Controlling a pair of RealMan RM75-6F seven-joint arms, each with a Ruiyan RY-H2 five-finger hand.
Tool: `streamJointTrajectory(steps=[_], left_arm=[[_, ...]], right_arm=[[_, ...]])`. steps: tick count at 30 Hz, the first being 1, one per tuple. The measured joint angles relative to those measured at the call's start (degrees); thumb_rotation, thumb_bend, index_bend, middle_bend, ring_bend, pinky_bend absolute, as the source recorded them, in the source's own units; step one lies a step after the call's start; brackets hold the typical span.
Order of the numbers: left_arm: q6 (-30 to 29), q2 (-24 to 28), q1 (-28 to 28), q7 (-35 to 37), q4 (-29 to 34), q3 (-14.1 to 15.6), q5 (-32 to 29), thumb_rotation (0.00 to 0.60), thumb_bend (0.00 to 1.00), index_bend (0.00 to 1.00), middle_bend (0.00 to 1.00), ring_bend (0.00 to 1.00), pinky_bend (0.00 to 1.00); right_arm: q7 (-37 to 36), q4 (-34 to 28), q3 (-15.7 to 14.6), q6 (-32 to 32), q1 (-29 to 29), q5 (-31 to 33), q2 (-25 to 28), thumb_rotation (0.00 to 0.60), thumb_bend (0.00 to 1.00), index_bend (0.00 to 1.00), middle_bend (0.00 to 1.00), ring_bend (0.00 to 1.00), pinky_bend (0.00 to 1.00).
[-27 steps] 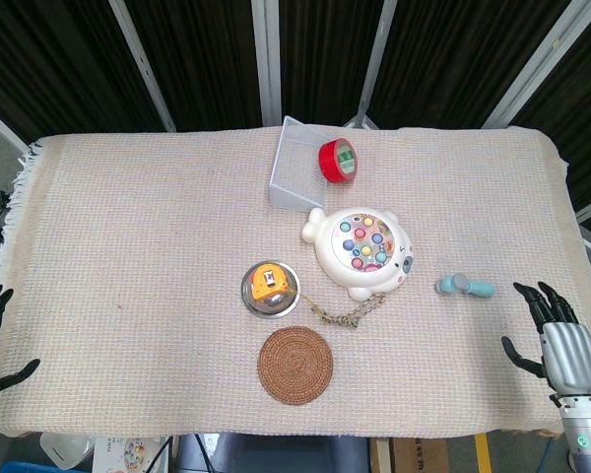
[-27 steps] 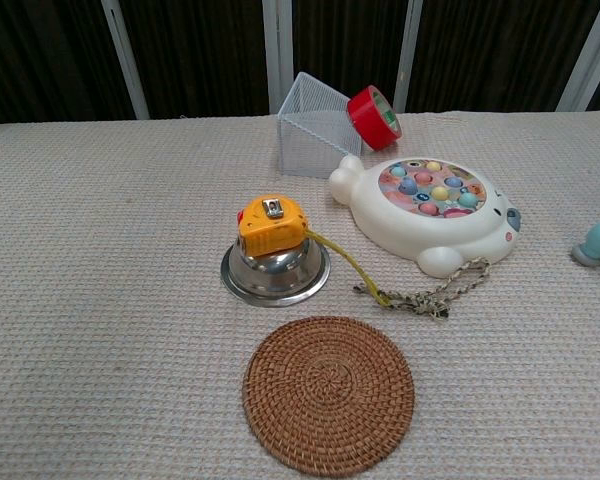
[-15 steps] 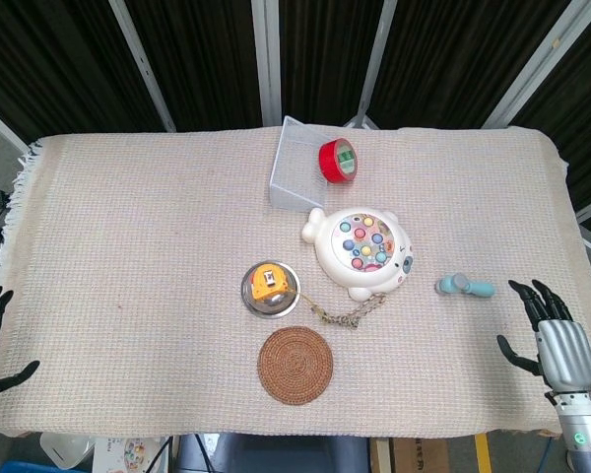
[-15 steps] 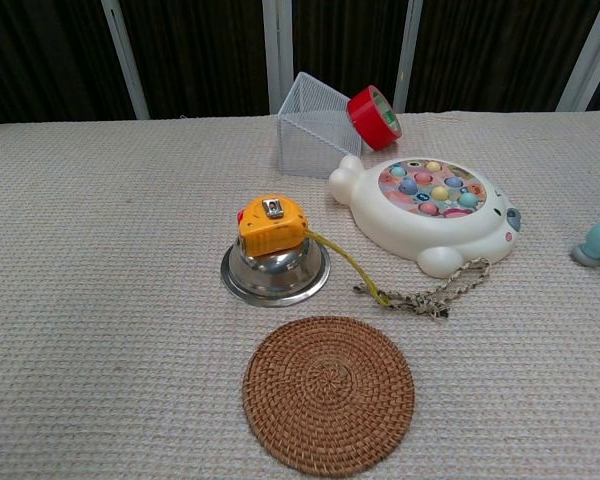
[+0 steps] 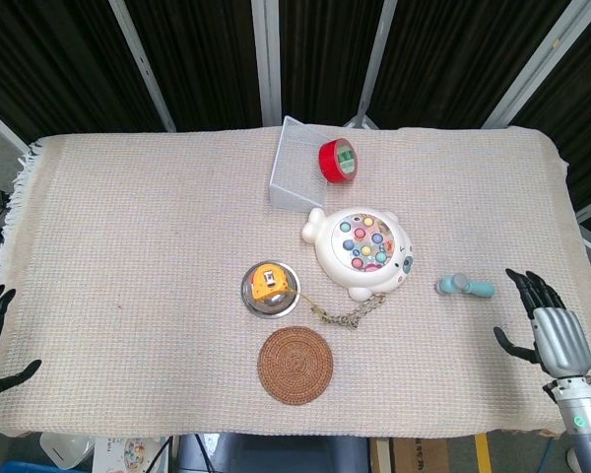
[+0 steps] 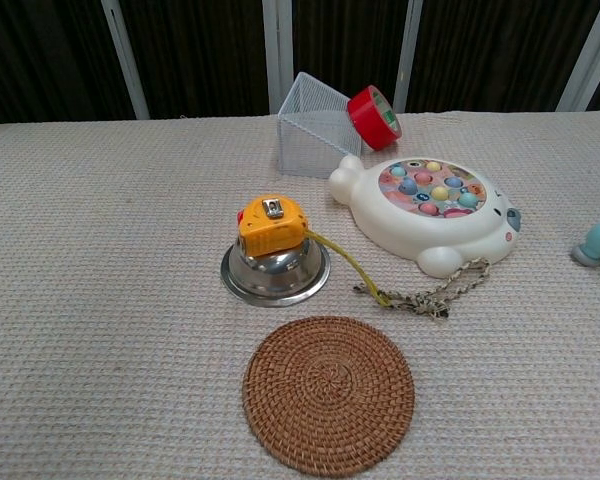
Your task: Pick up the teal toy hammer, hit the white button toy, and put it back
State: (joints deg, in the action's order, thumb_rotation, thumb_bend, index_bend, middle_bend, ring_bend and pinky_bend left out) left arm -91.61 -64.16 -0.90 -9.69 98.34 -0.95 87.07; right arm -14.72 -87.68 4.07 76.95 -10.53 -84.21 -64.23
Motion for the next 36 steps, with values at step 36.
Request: streamJointTrajectory(steps=[36], left_arm=[[2.6, 1.6, 1.4, -3.7, 3.7, -0.3, -0.3, 0.600, 0.10, 0.03, 0.00, 0.00, 0.00]], right_arm=[[-12.7, 26.5, 0.8, -30.8, -16.9, 5.2, -12.4, 0.600, 0.53, 0.29, 0.22, 0.11, 0.15]])
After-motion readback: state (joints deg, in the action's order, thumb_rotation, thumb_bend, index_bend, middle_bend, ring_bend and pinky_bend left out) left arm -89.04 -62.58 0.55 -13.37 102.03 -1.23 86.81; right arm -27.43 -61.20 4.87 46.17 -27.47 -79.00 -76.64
